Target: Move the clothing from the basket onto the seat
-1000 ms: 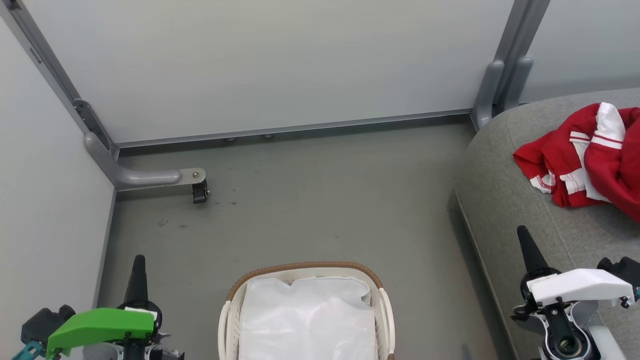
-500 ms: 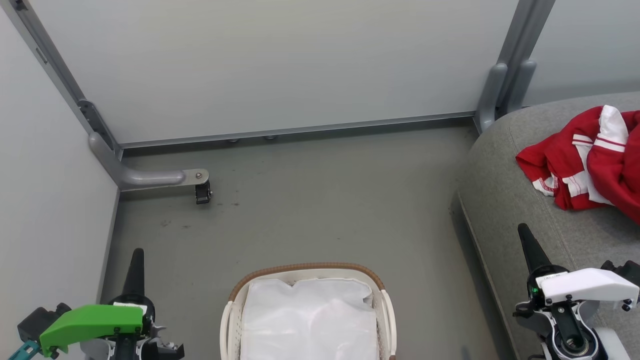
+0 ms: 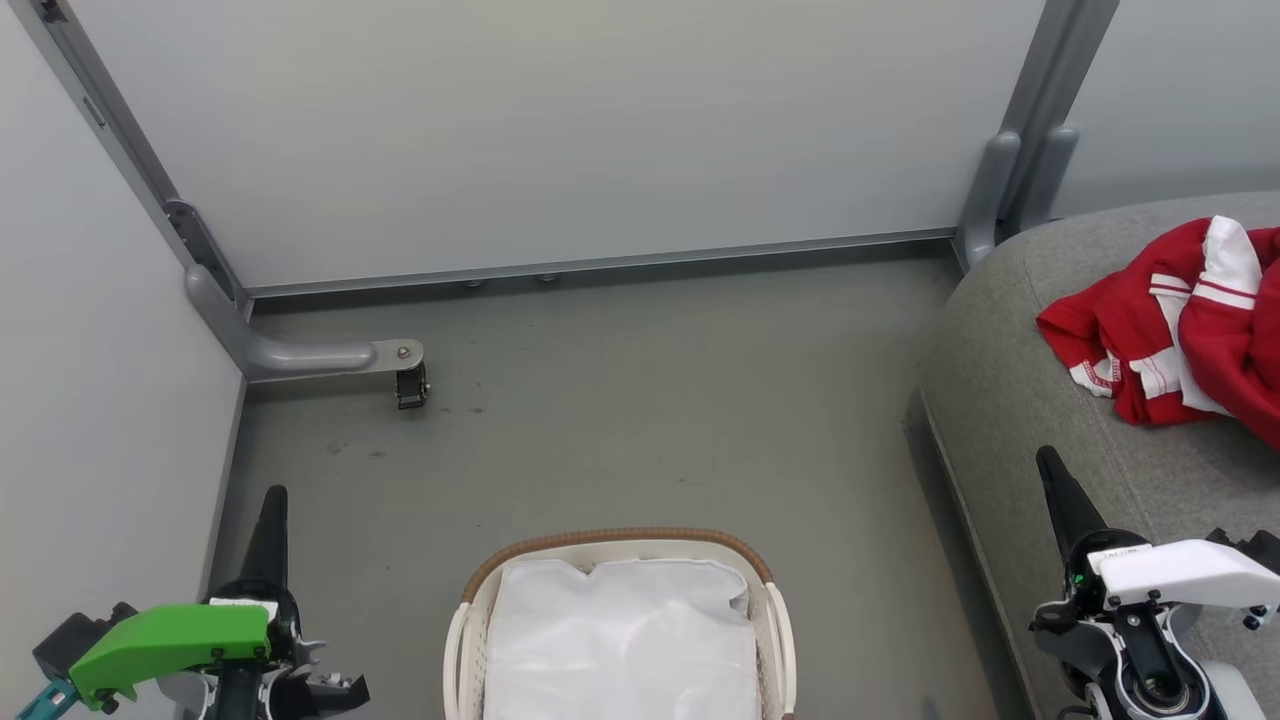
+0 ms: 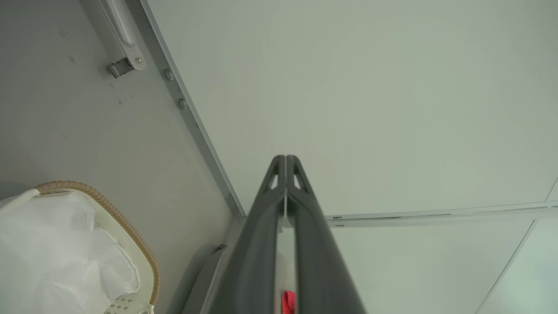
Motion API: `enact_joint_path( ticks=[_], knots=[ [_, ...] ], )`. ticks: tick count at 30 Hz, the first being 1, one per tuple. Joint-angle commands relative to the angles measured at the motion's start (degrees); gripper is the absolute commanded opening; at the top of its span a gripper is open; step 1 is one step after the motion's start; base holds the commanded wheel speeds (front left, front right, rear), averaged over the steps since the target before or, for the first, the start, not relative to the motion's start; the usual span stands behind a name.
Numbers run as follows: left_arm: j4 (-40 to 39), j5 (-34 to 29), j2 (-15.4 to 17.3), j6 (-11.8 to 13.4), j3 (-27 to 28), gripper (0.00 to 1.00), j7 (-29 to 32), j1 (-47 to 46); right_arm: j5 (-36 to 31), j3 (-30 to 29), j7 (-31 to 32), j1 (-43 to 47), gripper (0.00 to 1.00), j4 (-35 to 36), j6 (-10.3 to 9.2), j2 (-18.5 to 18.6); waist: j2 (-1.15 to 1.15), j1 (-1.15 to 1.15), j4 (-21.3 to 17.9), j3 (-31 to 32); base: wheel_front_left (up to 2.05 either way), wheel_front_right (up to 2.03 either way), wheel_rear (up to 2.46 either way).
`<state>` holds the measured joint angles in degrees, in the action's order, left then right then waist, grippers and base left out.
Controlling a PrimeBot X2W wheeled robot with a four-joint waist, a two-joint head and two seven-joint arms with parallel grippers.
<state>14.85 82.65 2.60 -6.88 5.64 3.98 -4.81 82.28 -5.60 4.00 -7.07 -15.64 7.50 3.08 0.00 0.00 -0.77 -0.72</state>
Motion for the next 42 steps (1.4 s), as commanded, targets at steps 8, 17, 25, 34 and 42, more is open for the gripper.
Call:
enact_joint_path(
  ticks=[8, 17, 25, 34, 42],
  knots=[
    [-0.6, 4.0, 0.4, -0.5, 0.6, 0.0, 1.1, -1.4, 4.2, -0.5, 1.1, 0.7, 0.0, 1.0, 0.0, 0.0, 0.0, 0.0, 0.3, 0.2, 0.0, 0.0, 0.0],
    [-0.8, 7.3, 0.5, -0.7, 0.8, 0.0, 2.0, -1.7, 7.6, -0.9, 2.0, 1.0, 0.0, 1.4, -0.01, -0.1, 0.0, 0.0, 0.5, 0.4, 0.0, 0.0, 0.0],
    [-0.9, 10.0, 0.5, -0.8, 1.0, 0.0, 2.8, -1.8, 10.4, -1.1, 2.8, 1.2, 0.0, 1.8, -0.01, -0.2, 0.0, 0.0, 0.8, 0.5, 0.0, 0.0, 0.0],
    [-0.9, 9.8, 0.5, -0.7, 1.0, 0.0, 2.8, -1.7, 10.2, -1.1, 2.8, 1.2, 0.0, 1.8, -0.01, -0.2, 0.0, 0.0, 0.8, 0.5, 0.0, 0.0, 0.0],
    [-0.9, 9.9, 0.5, -0.7, 1.0, 0.0, 2.8, -1.7, 10.2, -1.1, 2.7, 1.2, 0.0, 1.8, -0.01, -0.2, 0.0, 0.0, 0.8, 0.5, 0.0, 0.0, 0.0]
  ],
)
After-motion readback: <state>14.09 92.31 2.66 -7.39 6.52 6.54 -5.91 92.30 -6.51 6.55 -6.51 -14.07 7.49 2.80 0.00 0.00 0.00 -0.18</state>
